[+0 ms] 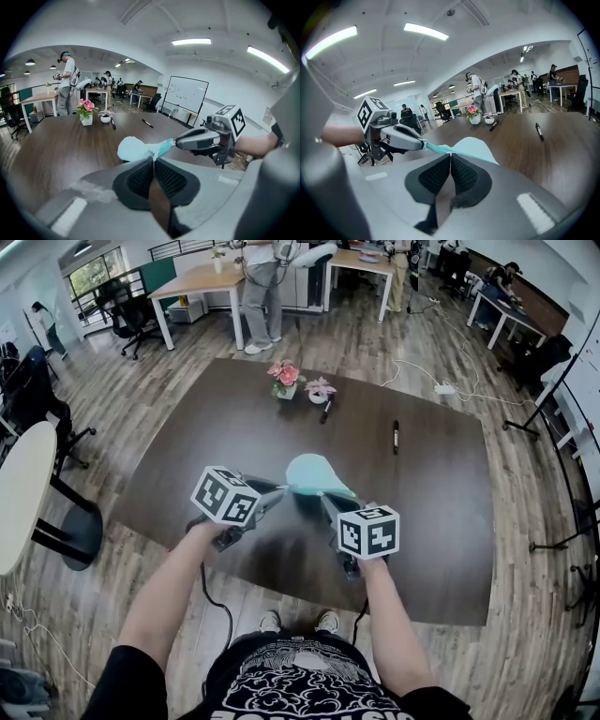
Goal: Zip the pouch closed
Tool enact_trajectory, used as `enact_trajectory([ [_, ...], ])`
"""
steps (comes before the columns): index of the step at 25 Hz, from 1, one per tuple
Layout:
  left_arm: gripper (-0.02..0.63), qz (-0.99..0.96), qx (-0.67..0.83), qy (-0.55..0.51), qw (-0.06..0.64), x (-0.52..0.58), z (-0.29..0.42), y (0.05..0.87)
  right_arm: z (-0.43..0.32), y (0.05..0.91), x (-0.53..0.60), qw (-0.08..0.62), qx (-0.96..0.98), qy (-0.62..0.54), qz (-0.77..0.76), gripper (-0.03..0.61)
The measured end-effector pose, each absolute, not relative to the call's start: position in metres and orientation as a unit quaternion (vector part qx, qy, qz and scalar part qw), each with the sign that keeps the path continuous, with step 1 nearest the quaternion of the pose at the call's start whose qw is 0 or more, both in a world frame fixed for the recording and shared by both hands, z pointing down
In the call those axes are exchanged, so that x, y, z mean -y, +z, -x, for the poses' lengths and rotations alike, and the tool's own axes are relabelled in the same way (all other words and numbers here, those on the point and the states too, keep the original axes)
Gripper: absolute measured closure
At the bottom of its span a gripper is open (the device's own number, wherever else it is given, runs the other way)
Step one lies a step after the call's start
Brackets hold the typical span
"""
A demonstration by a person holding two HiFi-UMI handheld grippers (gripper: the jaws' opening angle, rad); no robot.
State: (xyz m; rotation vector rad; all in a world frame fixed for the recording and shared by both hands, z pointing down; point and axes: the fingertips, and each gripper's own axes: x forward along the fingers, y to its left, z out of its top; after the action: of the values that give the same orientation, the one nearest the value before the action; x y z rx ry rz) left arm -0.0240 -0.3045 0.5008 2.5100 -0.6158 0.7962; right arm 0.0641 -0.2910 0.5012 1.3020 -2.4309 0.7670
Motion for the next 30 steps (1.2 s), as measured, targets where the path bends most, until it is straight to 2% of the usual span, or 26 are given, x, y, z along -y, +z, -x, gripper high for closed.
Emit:
enact_trajectory([
  [30,0.592,-0.892,0.283,0.276,0.22,0.324,0.052,0.504,-0.075,0.502,0.298,0.137,0.834,0.266,-0.463,0.569],
])
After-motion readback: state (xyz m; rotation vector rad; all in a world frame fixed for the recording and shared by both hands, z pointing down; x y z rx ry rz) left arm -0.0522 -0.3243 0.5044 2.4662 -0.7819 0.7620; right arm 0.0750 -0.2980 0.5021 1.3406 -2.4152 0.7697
